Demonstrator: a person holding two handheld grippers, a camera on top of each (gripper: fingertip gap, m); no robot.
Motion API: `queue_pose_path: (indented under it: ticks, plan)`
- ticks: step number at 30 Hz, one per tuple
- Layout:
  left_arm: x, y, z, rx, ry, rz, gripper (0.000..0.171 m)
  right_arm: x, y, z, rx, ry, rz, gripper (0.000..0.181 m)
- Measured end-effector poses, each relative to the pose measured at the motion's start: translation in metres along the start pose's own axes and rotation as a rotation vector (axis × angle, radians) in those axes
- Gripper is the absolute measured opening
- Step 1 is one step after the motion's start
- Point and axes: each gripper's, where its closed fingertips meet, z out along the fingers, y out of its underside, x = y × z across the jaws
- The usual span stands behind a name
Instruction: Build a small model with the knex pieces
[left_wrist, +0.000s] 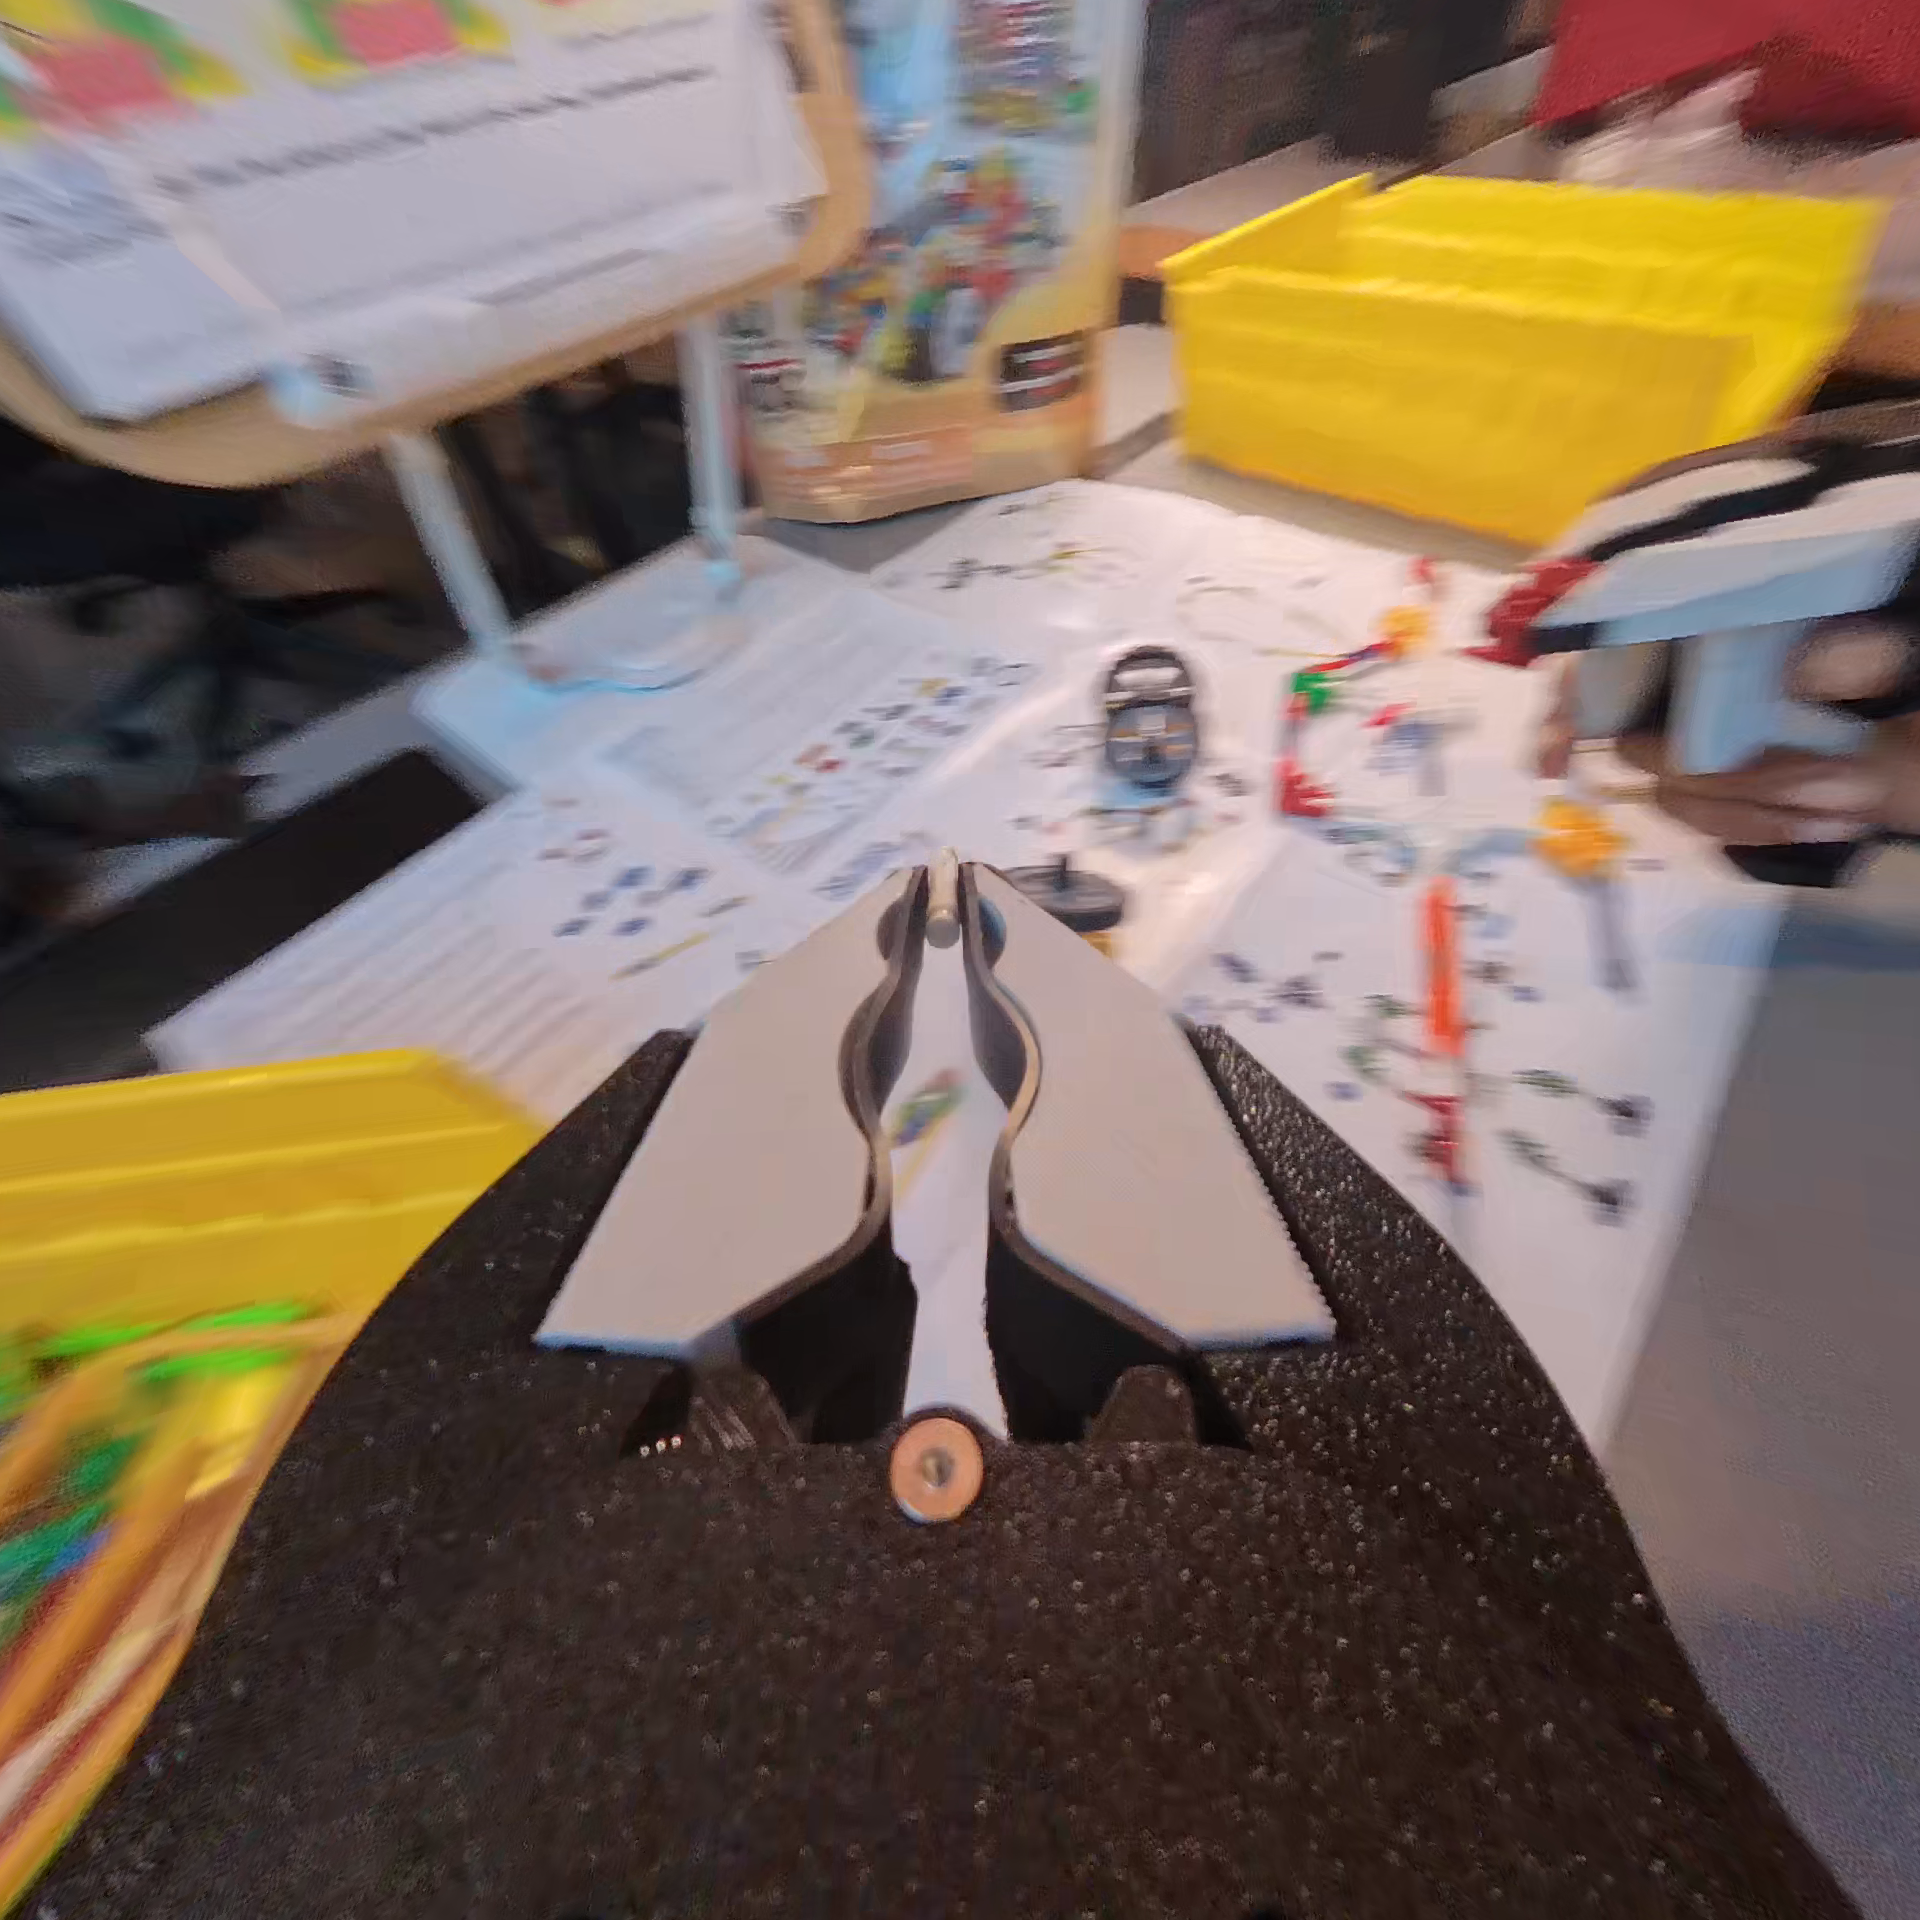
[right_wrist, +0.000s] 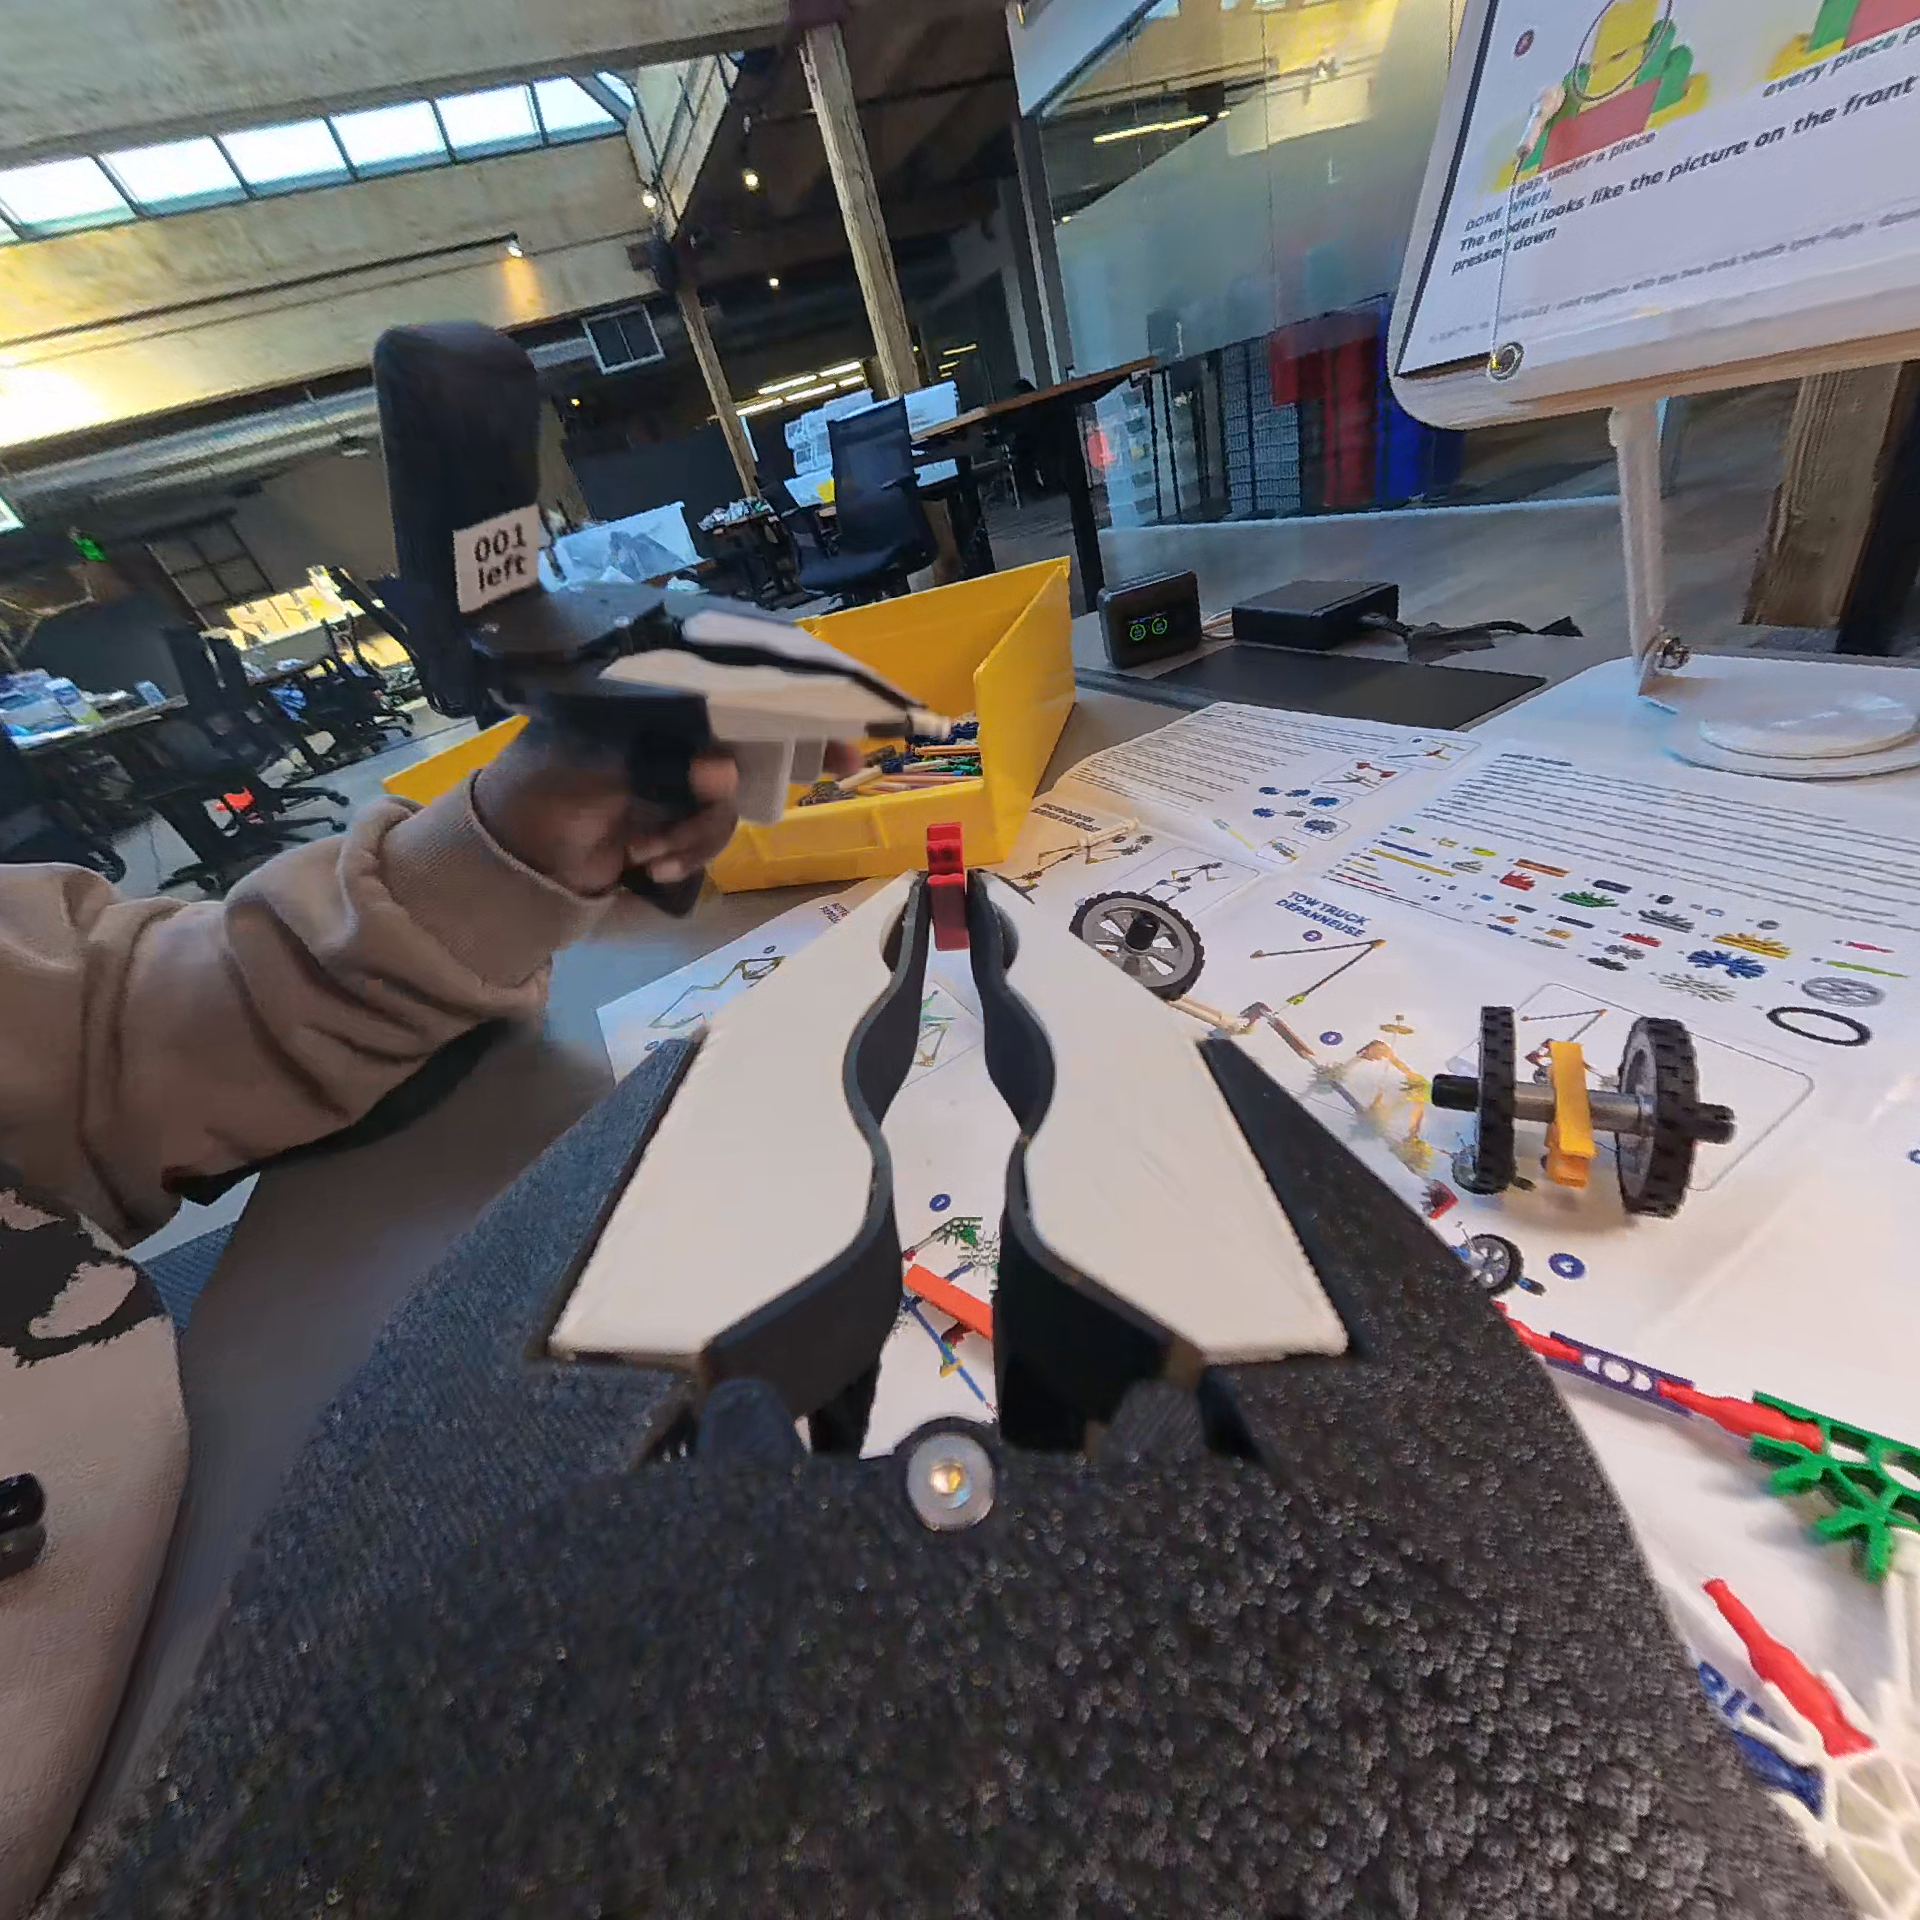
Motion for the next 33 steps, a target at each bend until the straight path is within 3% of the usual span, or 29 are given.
queue_pose_path:
  ticks: [2, 4, 6, 7, 10, 14, 16, 19, 22, 26, 30, 33]
  plan:
    - [-0.073, -0.003, -0.031, -0.077, -0.343, 0.113, 0.003, -0.002, -0.001, 0.000, -0.001, -0.008, -0.004, 0.005]
    - [-0.128, 0.000, -0.066, -0.139, -0.563, 0.112, 0.003, -0.005, -0.001, 0.002, -0.001, -0.016, -0.003, 0.005]
    - [-0.161, 0.020, -0.087, -0.223, -0.653, 0.027, 0.010, -0.006, 0.001, 0.003, -0.008, -0.018, -0.007, 0.004]
    - [-0.171, 0.028, -0.093, -0.231, -0.675, -0.013, 0.025, -0.006, 0.002, 0.004, -0.011, -0.018, -0.010, 0.004]
    - [-0.173, 0.029, -0.097, -0.176, -0.663, -0.066, 0.039, -0.010, 0.005, 0.006, -0.021, -0.023, -0.021, 0.004]
    - [-0.135, 0.008, -0.073, -0.088, -0.480, -0.020, 0.049, -0.014, 0.008, 0.009, -0.030, -0.034, -0.037, 0.005]
    - [-0.085, -0.001, -0.049, -0.039, -0.208, -0.024, 0.042, -0.019, 0.008, 0.011, -0.025, -0.054, -0.036, 0.004]
    - [0.019, -0.010, -0.027, 0.038, 0.337, -0.119, 0.040, -0.036, 0.004, 0.013, 0.010, -0.145, -0.016, 0.005]
    - [0.085, -0.010, -0.017, 0.059, 0.610, -0.156, 0.039, -0.055, -0.004, 0.013, 0.070, -0.271, 0.102, 0.005]
    - [0.120, -0.024, -0.015, 0.114, 0.744, -0.168, 0.027, -0.064, -0.008, 0.011, 0.107, -0.340, 0.214, 0.004]
    - [0.126, -0.035, -0.020, 0.164, 0.752, -0.154, 0.005, -0.069, -0.001, 0.011, 0.060, -0.346, 0.148, 0.004]
    - [0.128, -0.029, -0.020, 0.141, 0.718, -0.116, 0.004, -0.071, 0.003, 0.011, 0.041, -0.341, 0.119, 0.004]
